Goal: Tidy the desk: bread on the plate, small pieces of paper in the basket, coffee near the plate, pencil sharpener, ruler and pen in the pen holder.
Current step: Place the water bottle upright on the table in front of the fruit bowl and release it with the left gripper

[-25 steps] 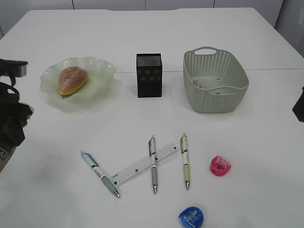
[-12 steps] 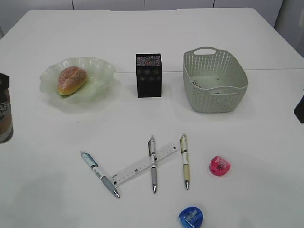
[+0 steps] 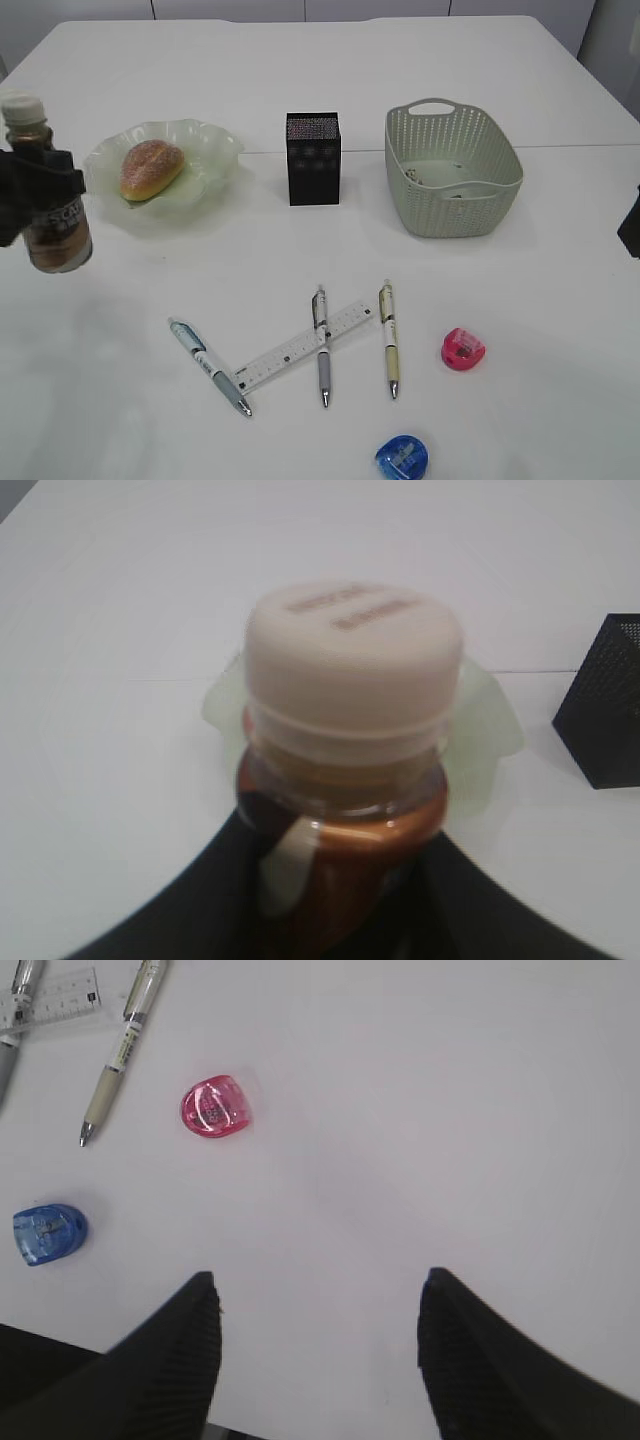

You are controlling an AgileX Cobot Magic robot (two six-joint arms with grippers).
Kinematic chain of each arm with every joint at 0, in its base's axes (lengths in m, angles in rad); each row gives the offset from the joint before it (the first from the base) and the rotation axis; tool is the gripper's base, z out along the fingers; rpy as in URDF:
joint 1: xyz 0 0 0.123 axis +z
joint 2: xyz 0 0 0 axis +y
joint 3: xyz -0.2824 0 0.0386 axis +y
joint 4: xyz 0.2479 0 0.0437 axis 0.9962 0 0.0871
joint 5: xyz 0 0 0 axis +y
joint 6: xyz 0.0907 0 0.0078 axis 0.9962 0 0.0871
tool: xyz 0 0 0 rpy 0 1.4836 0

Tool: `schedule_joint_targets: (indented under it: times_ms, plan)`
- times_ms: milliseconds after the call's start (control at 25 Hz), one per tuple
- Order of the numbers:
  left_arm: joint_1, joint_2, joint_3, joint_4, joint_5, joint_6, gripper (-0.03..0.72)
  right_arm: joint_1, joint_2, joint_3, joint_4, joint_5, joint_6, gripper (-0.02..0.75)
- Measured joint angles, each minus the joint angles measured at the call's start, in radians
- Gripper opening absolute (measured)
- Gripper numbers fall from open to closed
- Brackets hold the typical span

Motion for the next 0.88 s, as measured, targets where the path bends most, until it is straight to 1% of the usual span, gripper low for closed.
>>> schedule_joint_targets:
  times_ms: [120,200,360,520,640,880]
  plan:
    - [-0.029,0.124,0.000,0.000,-0.133,0.000,0.243,0.000,0.000,0.000,-0.014,-0.001,0.000,0.486]
    - [-0.039,0.176,0.000,0.002,-0.205,0.000,0.243,0.000,0.000,0.000,-0.045,-0.001,0.000,0.486]
    - [-0.041,0.233,0.000,0.005,-0.312,-0.001,0.243,0.000,0.000,0.000,-0.107,-0.001,0.000,0.486]
    - [-0.041,0.288,0.000,0.005,-0.437,-0.002,0.243,0.000,0.000,0.000,-0.118,0.001,0.000,0.486]
    - [-0.041,0.325,0.000,0.005,-0.496,-0.002,0.243,0.000,0.000,0.000,-0.118,0.001,0.000,0.486]
    - [-0.041,0.346,0.000,0.025,-0.526,-0.002,0.243,0.000,0.000,0.000,-0.122,0.001,0.000,0.487]
